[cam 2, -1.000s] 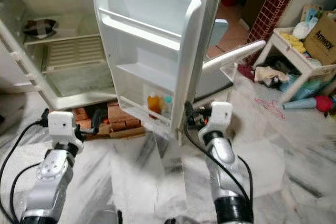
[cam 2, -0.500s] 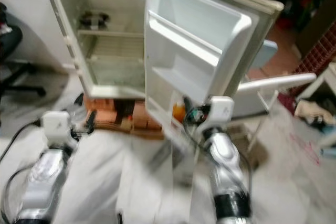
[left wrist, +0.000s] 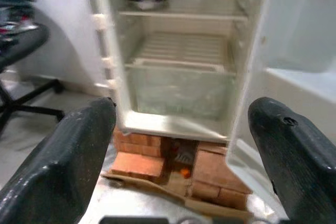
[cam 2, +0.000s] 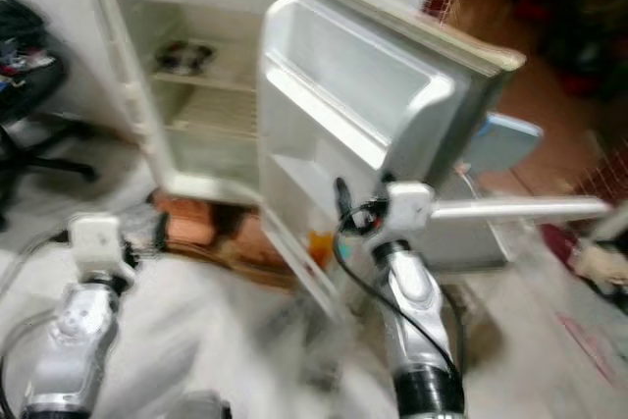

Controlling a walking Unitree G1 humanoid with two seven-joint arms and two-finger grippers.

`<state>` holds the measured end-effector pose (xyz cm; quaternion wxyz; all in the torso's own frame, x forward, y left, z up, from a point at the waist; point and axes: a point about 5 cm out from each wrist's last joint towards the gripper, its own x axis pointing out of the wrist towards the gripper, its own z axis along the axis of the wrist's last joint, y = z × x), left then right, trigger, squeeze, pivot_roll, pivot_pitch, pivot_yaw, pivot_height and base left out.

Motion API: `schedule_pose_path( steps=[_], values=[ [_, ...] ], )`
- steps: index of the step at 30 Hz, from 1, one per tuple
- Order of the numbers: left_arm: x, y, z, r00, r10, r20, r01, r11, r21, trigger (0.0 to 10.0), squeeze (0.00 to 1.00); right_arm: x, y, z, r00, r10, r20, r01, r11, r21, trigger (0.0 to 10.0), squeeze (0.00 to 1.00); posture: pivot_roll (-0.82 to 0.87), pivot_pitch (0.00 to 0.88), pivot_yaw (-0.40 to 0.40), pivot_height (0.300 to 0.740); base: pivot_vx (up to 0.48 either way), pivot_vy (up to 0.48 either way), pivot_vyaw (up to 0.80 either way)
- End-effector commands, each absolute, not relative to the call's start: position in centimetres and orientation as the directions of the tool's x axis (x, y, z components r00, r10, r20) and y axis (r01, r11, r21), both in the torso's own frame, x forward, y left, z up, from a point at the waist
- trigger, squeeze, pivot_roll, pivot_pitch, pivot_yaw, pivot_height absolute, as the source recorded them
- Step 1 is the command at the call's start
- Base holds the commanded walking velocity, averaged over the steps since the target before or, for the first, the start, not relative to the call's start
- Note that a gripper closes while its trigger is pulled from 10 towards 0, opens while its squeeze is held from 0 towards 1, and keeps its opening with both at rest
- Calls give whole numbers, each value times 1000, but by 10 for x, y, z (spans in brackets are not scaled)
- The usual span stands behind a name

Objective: Restocking fridge

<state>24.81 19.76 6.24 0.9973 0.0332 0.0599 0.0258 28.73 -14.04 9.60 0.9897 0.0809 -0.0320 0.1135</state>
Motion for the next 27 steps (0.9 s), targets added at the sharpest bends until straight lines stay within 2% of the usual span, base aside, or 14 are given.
schedule_pose_path(
  steps=[1, 3, 7, 8, 9, 10, 13, 14, 15, 17, 20, 24, 25, 27],
  values=[
    [251, 185, 64, 993, 23, -113, -17, 998, 58, 10000, 0, 290, -148, 99, 975, 204, 85, -214, 967, 138, 10000, 0, 118, 0, -57, 740, 0, 0, 0],
    [250, 185, 63, 992, 23, -120, -16, 998, 60, 10000, 0, 289, -149, 99, 974, 210, 87, -220, 965, 139, 10000, 0, 119, 0, -58, 740, 0, 0, 0],
    [245, 184, 58, 990, 13, -143, -4, 998, 63, 10000, 0, 279, -143, 95, 926, 372, 69, -378, 897, 230, 10000, 0, 120, 0, -59, 740, 0, 0, 0],
    [244, 184, 58, 989, 12, -145, -3, 998, 63, 10000, 0, 274, -139, 93, 895, 443, 53, -441, 858, 264, 10000, 0, 122, 0, -60, 740, 0, 0, 0],
    [243, 184, 57, 989, 11, -150, -1, 998, 64, 10000, 0, 256, -133, 87, 776, 630, 14, -603, 735, 310, 10000, 0, 124, 0, -61, 740, 0, 0, 0],
    [243, 184, 57, 989, 11, -150, -1, 998, 64, 10000, 0, 256, -133, 87, 776, 630, 14, -603, 735, 310, 10000, 0, 124, 0, -61, 740, 0, 0, 0],
    [243, 184, 57, 988, 9, -154, 1, 998, 66, 10000, 0, 240, -136, 81, 660, 750, -41, -709, 640, 296, 10000, 0, 123, 0, -61, 740, 0, 0, 0],
    [243, 184, 57, 988, 9, -154, 1, 998, 66, 10000, 0, 240, -136, 81, 660, 750, -41, -709, 640, 296, 10000, 0, 123, 0, -61, 740, 0, 0, 0],
    [241, 184, 54, 986, 3, -168, 9, 998, 70, 10000, 0, 236, -147, 73, 626, 772, -112, -730, 630, 264, 10000, 0, 123, 0, -61, 740, 0, 0, 0],
    [239, 185, 52, 983, -3, -183, 16, 997, 73, 10000, 0, 239, -157, 67, 636, 756, -155, -723, 654, 223, 10000, 0, 123, 0, -61, 740, 0, 0, 0],
    [230, 186, 45, 977, -4, -214, 22, 996, 84, 10000, 0, 251, -175, 66, 705, 683, -190, -670, 730, 135, 10000, 0, 124, 0, -59, 740, 0, 0, 0],
    [222, 188, 40, 971, -2, -237, 24, 995, 93, 10000, 0, 264, -190, 73, 781, 601, -172, -600, 798, 64, 10000, 0, 128, 0, -57, 740, 0, 0, 0],
    [214, 191, 37, 967, 5, -256, 21, 995, 98, 10000, 0, 280, -209, 90, 848, 515, -126, -518, 855, 14, 10000, 0, 132, 0, -54, 740, 0, 0, 0],
    [212, 192, 36, 965, 12, -262, 15, 995, 100, 10000, 0, 284, -219, 98, 866, 488, -112, -491, 871, 5, 10000, 0, 132, 0, -54, 740, 0, 0, 0]
  ],
)
